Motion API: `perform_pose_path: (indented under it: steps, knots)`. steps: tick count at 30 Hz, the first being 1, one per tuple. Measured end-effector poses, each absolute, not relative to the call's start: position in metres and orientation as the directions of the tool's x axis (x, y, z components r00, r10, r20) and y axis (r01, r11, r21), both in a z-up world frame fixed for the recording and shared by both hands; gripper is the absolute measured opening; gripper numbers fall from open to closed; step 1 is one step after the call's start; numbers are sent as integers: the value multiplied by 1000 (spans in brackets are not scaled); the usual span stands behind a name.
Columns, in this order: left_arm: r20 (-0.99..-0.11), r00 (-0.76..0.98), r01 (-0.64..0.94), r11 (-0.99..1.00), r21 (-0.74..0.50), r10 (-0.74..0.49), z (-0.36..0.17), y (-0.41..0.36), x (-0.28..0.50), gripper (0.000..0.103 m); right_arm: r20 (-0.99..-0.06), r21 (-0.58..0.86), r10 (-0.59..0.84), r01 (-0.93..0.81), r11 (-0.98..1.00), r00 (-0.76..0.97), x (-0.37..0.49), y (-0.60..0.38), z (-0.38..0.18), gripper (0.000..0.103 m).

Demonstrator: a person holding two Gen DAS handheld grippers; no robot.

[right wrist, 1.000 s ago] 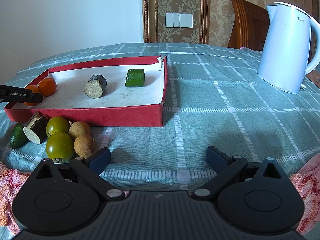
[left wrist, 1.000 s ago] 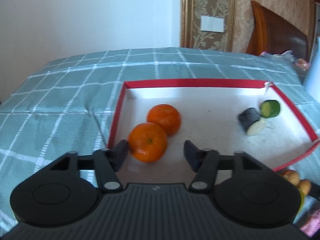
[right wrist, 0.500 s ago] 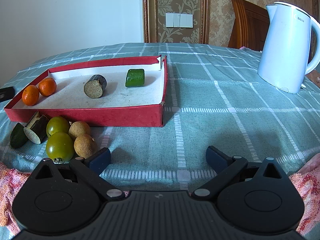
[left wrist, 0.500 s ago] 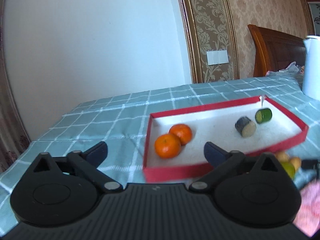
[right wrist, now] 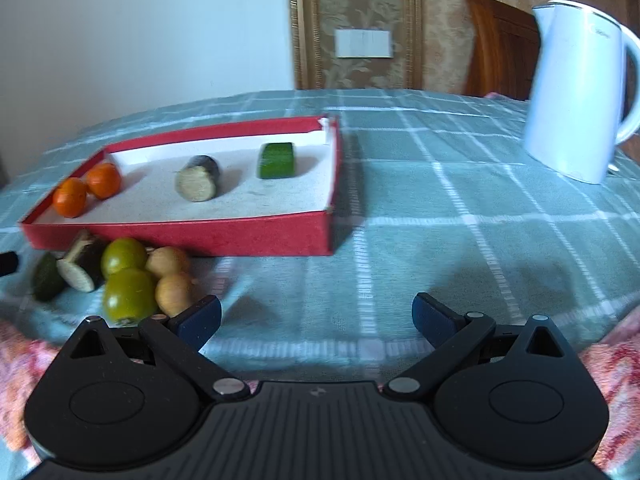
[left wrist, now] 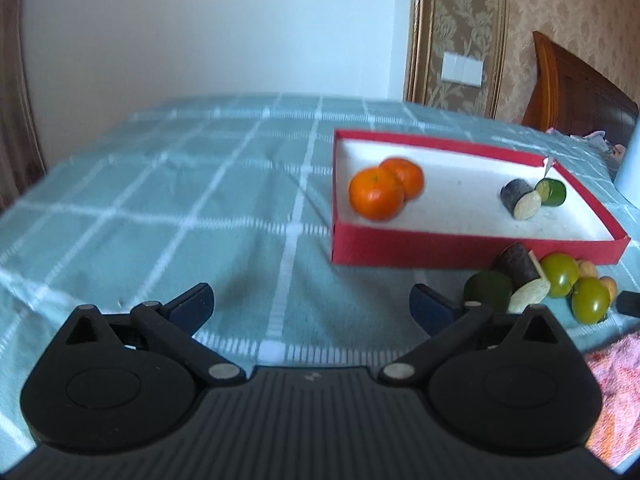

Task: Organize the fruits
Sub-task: 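Move the right gripper to the small brown round fruit and close on it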

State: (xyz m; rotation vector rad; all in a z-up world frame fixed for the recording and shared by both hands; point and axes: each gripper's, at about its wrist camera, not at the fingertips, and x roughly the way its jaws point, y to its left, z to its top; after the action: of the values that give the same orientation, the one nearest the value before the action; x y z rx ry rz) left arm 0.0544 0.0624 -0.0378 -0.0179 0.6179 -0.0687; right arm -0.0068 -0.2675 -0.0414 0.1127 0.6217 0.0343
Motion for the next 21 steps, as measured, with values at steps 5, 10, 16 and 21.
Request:
perform_pose_path:
  steps: [5, 10, 16, 21]
  knots:
    - [-606, 792, 70, 997, -34, -76, -42, 62, 55, 103, -528, 123, 131, -76, 989, 839, -20, -263, -37, 101]
    - [-612, 788, 72, 997, -17, -68, -43, 60, 55, 103, -503, 46, 131, -124, 991, 854, -25, -248, -32, 93]
    - [-613, 788, 72, 997, -18, -68, -42, 59, 56, 103, -536, -14, 151, -187, 982, 830, -12, -231, -34, 61]
    - [-612, 788, 72, 997, -19, -68, -42, 60, 56, 103, -549, -38, 166, -223, 974, 819, -3, -222, -36, 49]
